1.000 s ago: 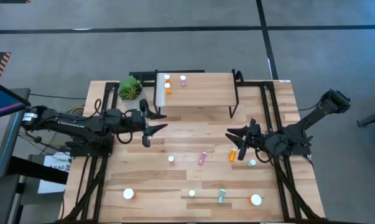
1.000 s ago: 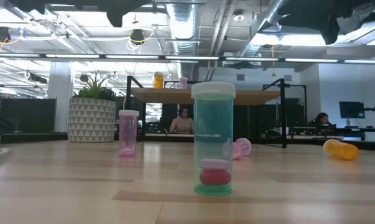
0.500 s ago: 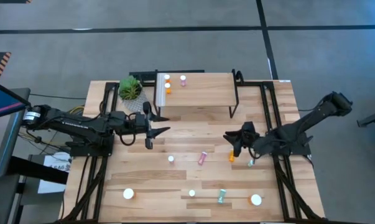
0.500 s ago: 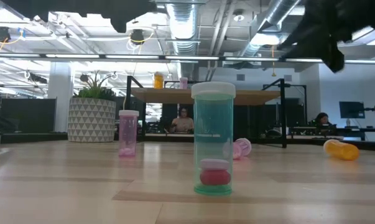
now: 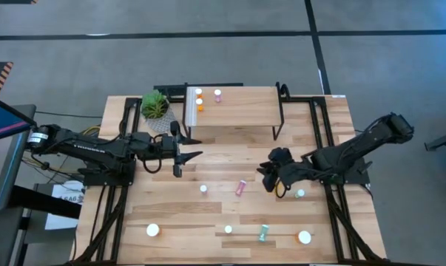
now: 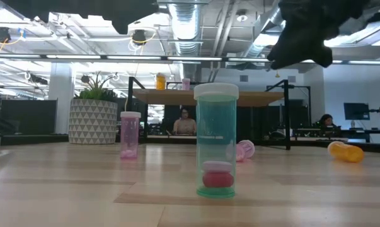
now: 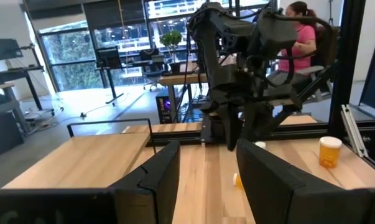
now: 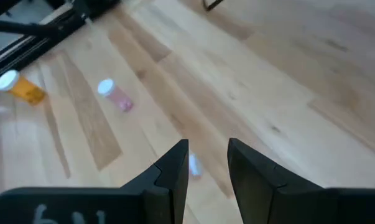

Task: Pick and place medicine bottles onto shelf by color
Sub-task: Put the small orange pill bottle on the shelf aligned with the other small orange pill bottles

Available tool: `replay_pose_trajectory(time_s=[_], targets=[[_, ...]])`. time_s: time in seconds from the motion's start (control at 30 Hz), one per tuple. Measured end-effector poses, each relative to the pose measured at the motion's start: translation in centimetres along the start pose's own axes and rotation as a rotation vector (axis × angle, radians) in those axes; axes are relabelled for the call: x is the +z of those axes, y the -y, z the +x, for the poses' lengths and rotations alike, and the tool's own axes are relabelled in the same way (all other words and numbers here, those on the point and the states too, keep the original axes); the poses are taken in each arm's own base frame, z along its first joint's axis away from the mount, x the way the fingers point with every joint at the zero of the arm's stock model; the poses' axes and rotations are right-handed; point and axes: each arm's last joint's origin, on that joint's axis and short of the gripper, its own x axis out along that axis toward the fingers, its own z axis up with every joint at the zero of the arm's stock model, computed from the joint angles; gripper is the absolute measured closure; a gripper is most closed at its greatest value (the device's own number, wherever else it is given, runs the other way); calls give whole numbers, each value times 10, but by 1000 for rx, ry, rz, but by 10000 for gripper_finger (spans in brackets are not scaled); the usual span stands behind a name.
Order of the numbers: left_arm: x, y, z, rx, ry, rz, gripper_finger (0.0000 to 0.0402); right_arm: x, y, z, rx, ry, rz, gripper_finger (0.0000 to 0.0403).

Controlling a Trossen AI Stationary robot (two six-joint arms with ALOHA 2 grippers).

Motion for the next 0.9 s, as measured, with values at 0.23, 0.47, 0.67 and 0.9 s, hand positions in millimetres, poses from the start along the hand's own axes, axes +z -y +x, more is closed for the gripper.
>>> replay_pose_trajectory(time_s=[0.23, 0.47, 0.67, 0.9], targets=[[-1, 0, 0, -1, -12, -3, 253, -7, 1, 22, -42, -99, 22, 269], [10, -10, -27, 223, -65, 19, 253, -14, 13, 22, -113, -247, 126, 269], [19, -13, -45, 227, -45, -28, 253, -22, 28, 13, -265, -343, 239, 269], [13, -11, -38, 214, -85, -16, 253, -31, 27, 19, -298, -478, 344, 269]])
